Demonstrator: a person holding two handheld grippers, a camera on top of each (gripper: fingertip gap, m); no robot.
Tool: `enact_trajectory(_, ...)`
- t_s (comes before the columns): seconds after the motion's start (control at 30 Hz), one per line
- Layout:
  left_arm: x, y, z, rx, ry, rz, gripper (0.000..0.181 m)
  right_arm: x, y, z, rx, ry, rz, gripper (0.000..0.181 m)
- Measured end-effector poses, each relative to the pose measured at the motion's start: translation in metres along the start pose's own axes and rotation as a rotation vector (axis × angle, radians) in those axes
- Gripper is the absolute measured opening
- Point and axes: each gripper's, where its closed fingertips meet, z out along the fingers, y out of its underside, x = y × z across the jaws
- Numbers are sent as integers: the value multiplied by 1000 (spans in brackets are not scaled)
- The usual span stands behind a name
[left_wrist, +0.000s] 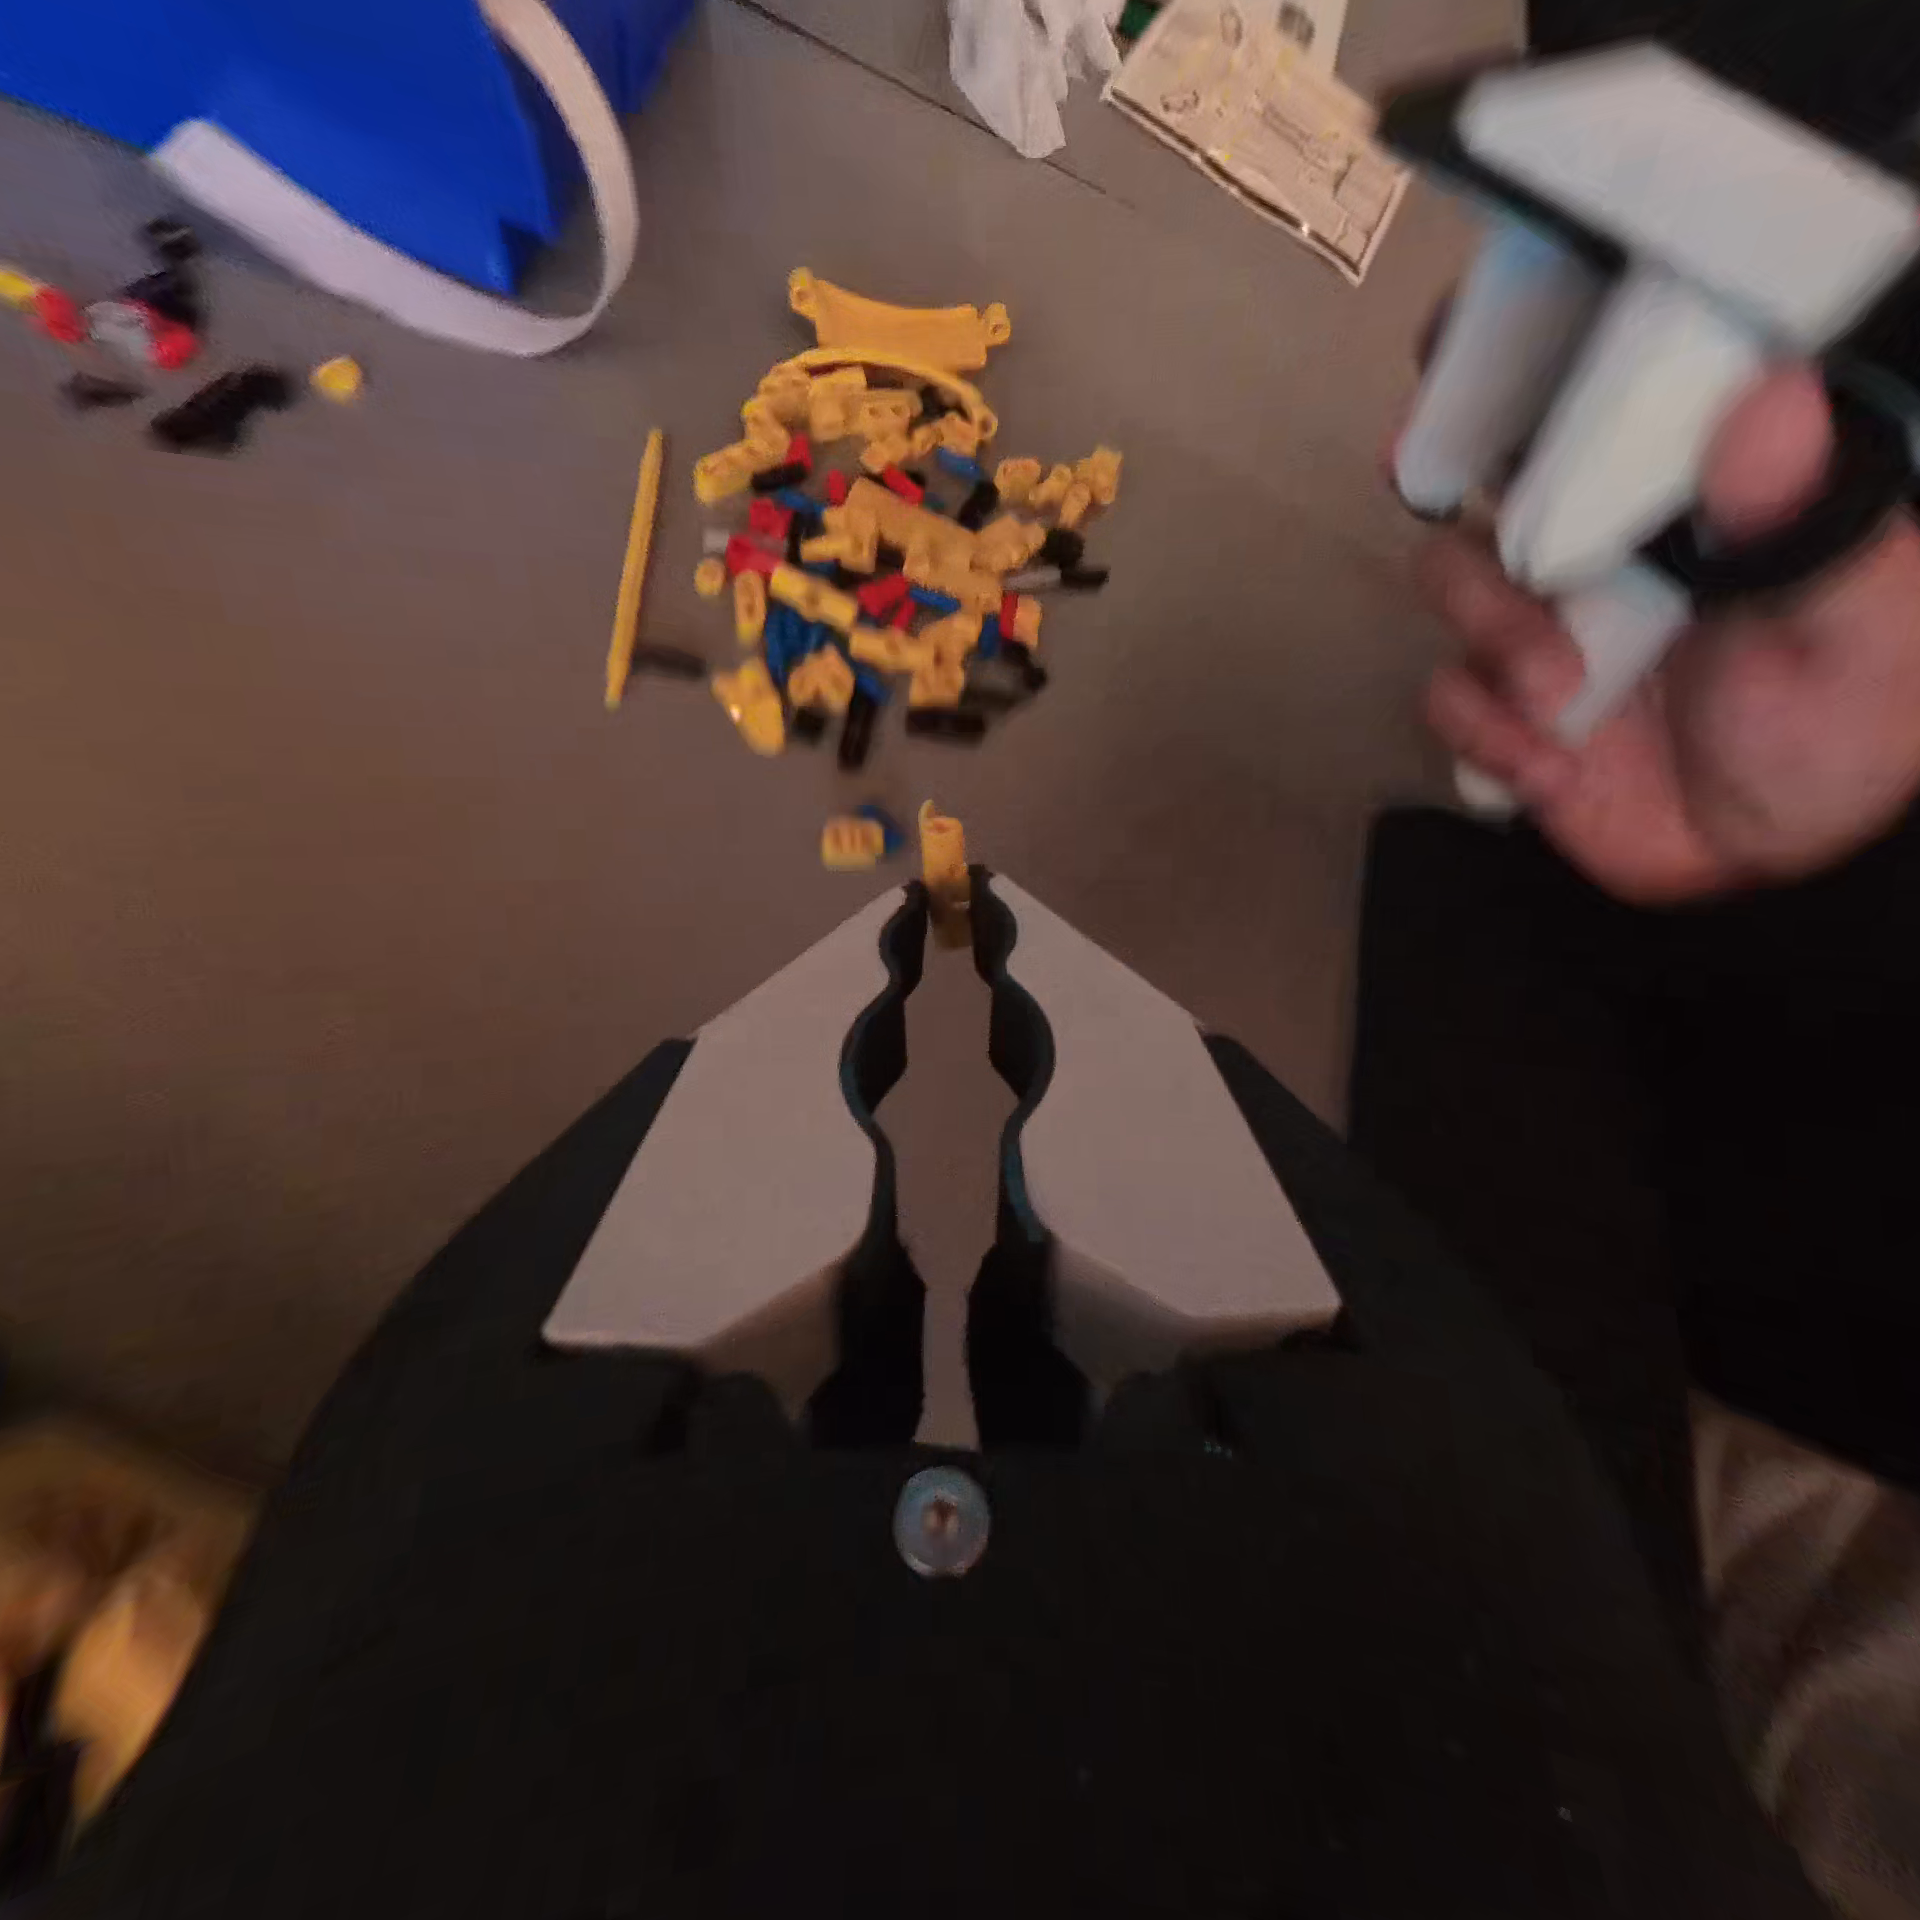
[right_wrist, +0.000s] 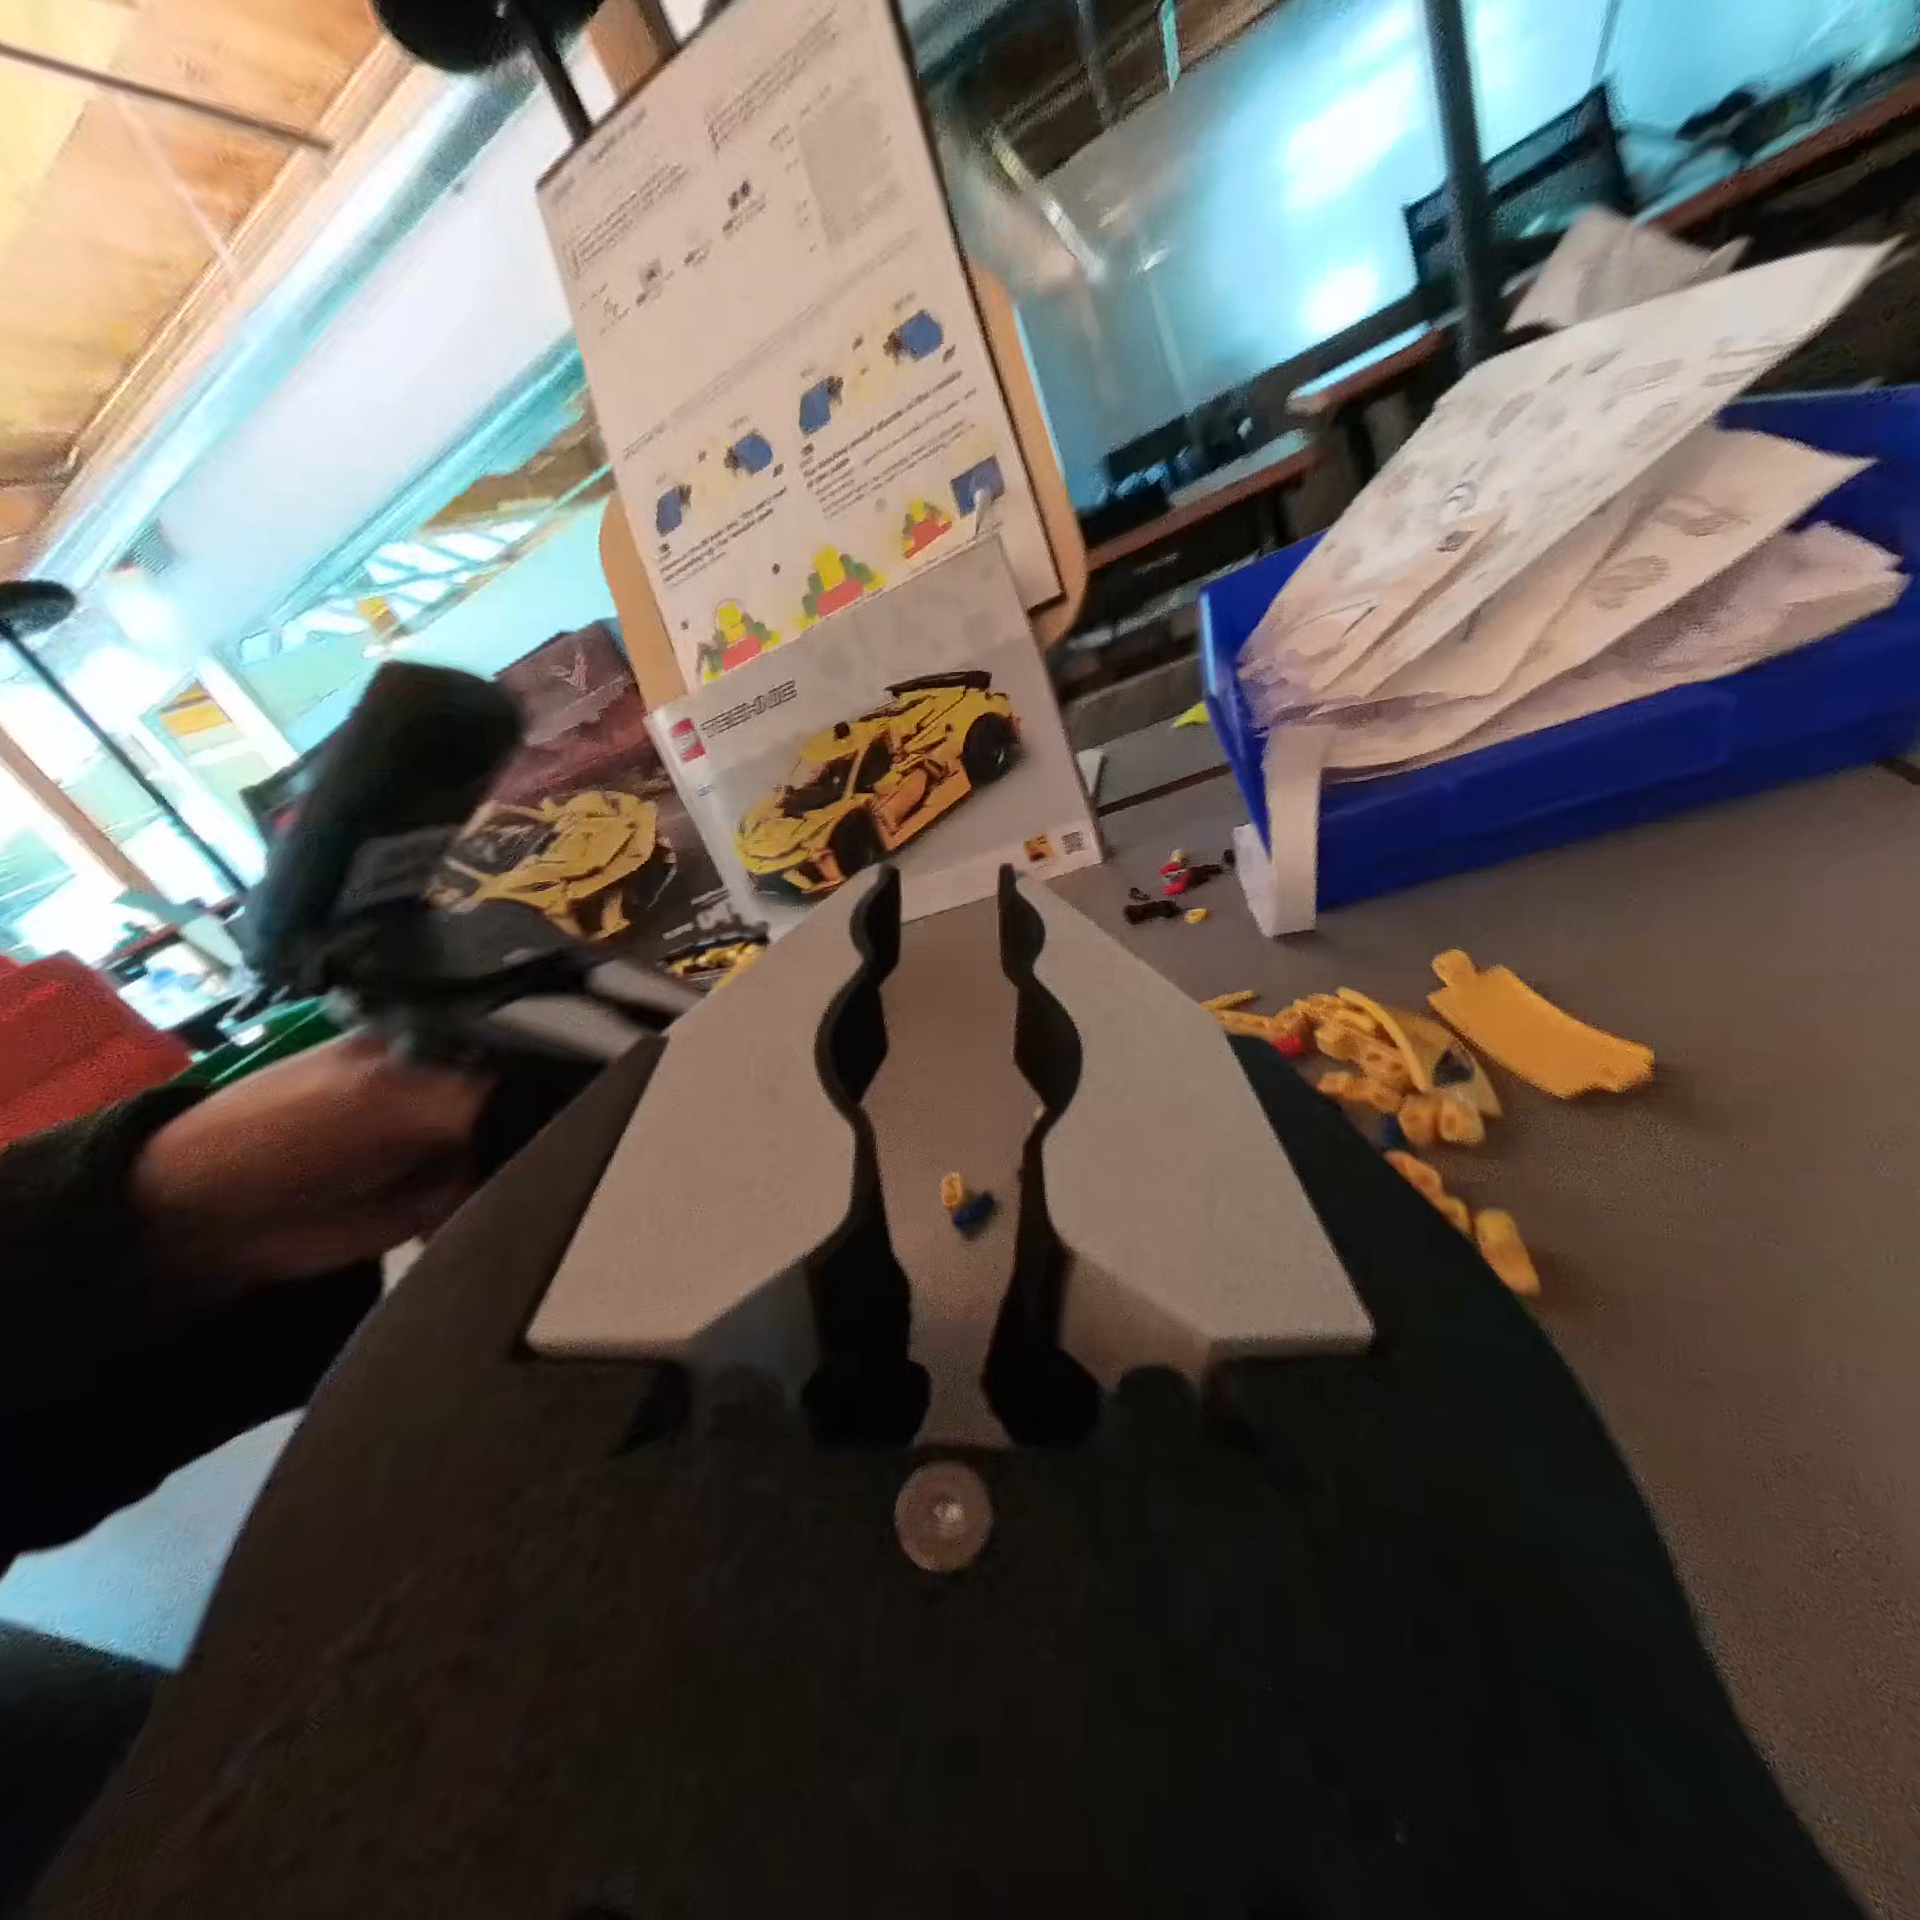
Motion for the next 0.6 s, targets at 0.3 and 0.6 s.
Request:
enact_trajectory(0.3,-30,-46,107,-97,30,-134,7,20,-2,-19,17,-15,63,18)
enact_trajectory(0.6,-8,-83,-14,277,78,-100,37,33,-4,-23,28,14,87,22)
